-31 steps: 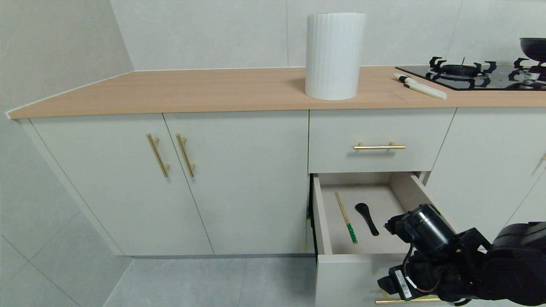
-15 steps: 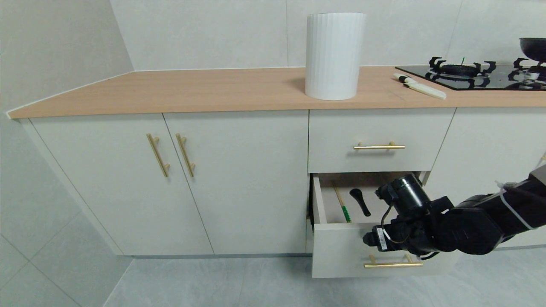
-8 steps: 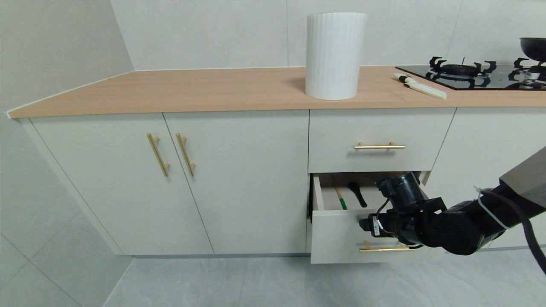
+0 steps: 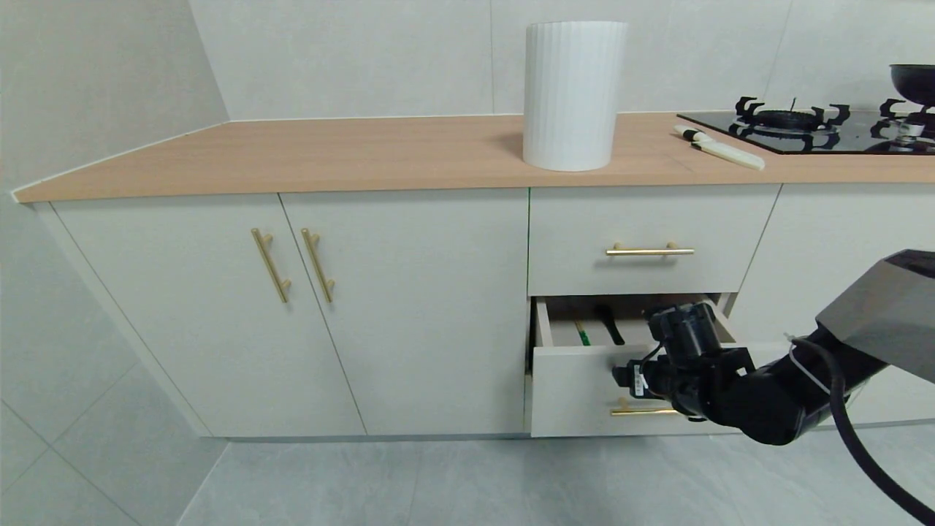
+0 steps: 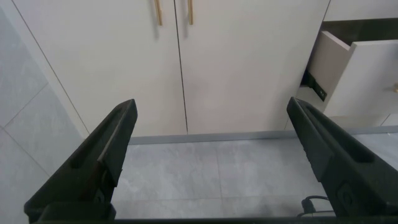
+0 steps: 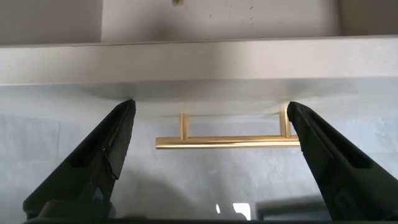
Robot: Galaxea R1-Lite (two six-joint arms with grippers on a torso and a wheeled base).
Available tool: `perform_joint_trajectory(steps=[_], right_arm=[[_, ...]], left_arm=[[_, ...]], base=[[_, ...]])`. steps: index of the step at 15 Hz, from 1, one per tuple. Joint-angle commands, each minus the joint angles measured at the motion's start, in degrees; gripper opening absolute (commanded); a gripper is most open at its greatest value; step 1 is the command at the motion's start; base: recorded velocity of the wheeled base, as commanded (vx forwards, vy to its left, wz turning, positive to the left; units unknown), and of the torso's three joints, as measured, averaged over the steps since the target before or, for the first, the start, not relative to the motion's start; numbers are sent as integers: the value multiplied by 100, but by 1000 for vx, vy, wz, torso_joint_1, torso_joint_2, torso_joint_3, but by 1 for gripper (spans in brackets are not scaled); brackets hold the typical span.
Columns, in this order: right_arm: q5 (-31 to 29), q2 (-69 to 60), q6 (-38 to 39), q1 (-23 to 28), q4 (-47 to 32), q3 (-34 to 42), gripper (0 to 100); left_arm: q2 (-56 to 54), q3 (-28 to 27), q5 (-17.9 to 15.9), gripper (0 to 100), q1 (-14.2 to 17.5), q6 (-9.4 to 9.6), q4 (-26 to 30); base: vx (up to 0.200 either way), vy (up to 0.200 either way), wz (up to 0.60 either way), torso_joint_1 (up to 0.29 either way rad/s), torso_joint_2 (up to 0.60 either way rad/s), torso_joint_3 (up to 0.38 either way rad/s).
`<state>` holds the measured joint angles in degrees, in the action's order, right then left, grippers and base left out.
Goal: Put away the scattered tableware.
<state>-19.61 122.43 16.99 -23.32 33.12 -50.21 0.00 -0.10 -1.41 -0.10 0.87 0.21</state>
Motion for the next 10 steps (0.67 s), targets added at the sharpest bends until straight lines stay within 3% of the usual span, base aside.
perform_joint_trajectory(steps=[1,5,10], right_arm=[[-113,176,-3,47,177,-6,100],[-341,519,-21,100,1003,-15,100],[-420,861,-29,249,1469,-112,100]], left_arm=[[0,1,1,100,1,1,-3],[0,1,1,100,1,1,-3],[0,1,1,100,1,1,-3]], base=[[0,0,0,0,0,0],[0,0,0,0,0,0],[0,0,0,0,0,0]])
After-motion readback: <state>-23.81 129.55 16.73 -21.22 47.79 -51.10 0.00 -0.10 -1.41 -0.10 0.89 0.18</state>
